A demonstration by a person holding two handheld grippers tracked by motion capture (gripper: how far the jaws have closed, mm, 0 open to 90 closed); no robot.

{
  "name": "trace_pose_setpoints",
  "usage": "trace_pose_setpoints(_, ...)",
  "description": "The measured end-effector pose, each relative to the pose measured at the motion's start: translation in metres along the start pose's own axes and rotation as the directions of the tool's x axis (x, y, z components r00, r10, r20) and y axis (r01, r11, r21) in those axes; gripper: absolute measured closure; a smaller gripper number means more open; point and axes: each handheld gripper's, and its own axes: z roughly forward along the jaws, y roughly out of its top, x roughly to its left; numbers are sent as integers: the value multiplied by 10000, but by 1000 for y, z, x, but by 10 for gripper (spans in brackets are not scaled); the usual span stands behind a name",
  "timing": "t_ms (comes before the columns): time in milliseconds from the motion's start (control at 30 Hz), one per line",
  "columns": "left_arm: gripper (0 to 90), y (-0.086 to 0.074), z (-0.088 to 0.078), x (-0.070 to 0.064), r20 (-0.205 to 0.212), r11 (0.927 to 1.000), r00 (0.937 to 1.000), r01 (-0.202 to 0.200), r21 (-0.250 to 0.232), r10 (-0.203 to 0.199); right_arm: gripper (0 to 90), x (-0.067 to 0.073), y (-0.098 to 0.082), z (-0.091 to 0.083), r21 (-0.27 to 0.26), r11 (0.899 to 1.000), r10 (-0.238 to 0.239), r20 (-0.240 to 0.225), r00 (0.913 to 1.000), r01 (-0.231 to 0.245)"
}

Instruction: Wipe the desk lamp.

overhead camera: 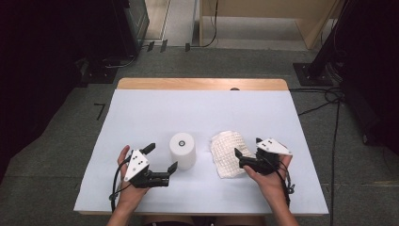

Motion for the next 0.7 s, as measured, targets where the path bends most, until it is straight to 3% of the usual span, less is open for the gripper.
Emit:
trace_pose_setpoints(133, 0, -13, -15, 17, -508, 9985, 9972, 552, 62, -548, 49, -30, -13, -18, 7, 9989, 475, 560, 9973, -477)
trace_pose_setpoints(267, 0, -20, -26, 31, -889, 9922, 9882, 1245, -50, -1245, 41, -55, -29, -30, 186, 9961, 842, 1026, 9912, -866)
trace_pose_setpoints(433, 0, -26, -39, 46, -1615, 9941, 9811, 1083, 30, -1064, 27, -77, -48, -37, 571, 9945, 768, 1670, 9830, -874)
trace_pose_setpoints(500, 0, -30, -42, 50, -1841, 9927, 9759, 1202, 42, -1174, 26, -84, -57, -38, 726, 9918, 891, 1969, 9764, -1052)
trace_pose_setpoints(600, 0, -36, -41, 55, -2129, 9918, 9700, 1254, 258, -1172, 26, -88, -61, -37, 883, 9856, 1238, 2069, 9705, -1445)
trace_pose_setpoints(700, 0, -40, -38, 58, -2402, 9901, 9646, 1269, 598, -1091, 21, -87, -61, -32, 1316, 9808, 1164, 1984, 9732, -1441)
